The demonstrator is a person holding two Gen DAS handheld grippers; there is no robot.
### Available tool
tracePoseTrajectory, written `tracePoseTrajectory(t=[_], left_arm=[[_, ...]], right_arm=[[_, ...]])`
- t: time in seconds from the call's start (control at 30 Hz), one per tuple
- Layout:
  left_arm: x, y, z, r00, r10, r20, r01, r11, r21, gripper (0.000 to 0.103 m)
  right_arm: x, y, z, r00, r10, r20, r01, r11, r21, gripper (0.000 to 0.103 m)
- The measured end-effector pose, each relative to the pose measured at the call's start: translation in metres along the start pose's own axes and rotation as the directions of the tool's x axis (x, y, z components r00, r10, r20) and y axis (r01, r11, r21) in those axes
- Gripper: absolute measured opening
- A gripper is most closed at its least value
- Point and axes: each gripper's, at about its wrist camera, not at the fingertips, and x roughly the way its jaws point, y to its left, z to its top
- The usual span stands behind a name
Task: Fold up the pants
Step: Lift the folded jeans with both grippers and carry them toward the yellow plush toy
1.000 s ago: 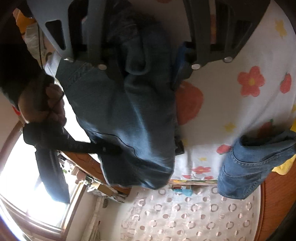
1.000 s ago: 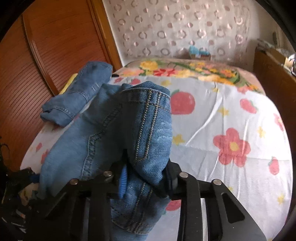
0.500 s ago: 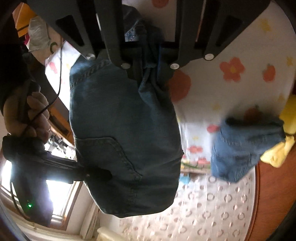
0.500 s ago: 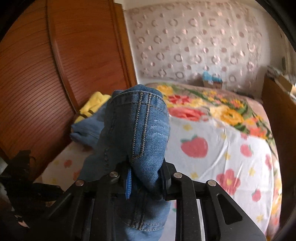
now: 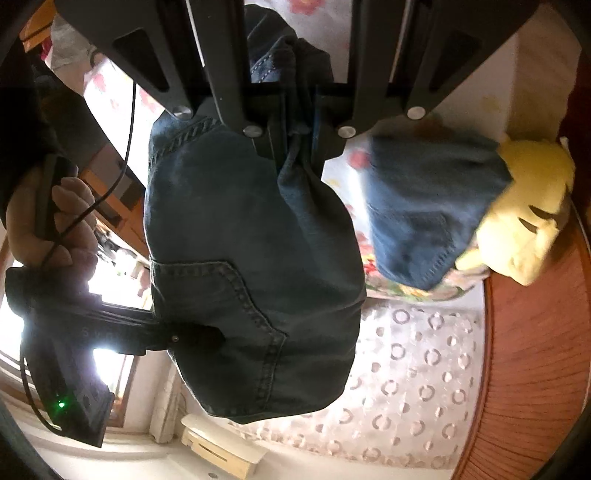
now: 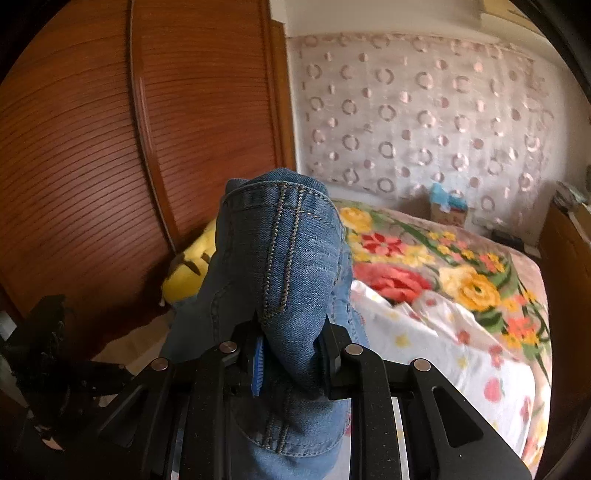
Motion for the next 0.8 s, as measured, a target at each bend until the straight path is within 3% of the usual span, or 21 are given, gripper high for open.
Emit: tracePoseTrajectory(t=[0.3,0.43,0.57,0.67,0.8], left_arm=[[-0.033,0.051,0.052,0.991,0.096,0.093,-0.096,0.995,-0.003,0.006],[-0.055,0.077,0.071,0.975,0.165,0.152,-0.164,0.986,-0.015,0.006],[-0.059,0.107,0.083,0.959,0.224,0.172,-0.221,0.975,-0.041,0.006],[-0.037,0.128,0.090,0.955,0.257,0.145,-0.253,0.966,-0.045,0.006],[0.027,0.153,0.082,0.968,0.252,0.005,-0.252,0.967,-0.038,0.006]], right_arm=[[0.032,0.038,0.071,0.990,0.132,0.049,-0.128,0.989,-0.068,0.020],[0.056,0.057,0.100,0.968,0.240,0.077,-0.235,0.970,-0.069,0.020],[0.090,0.056,0.118,0.929,0.357,0.096,-0.360,0.933,0.014,0.020],[0.136,0.032,0.113,0.911,0.406,0.075,-0.412,0.900,0.139,0.020],[0.226,-0.003,0.073,0.936,0.341,-0.081,-0.313,0.917,0.248,0.021]])
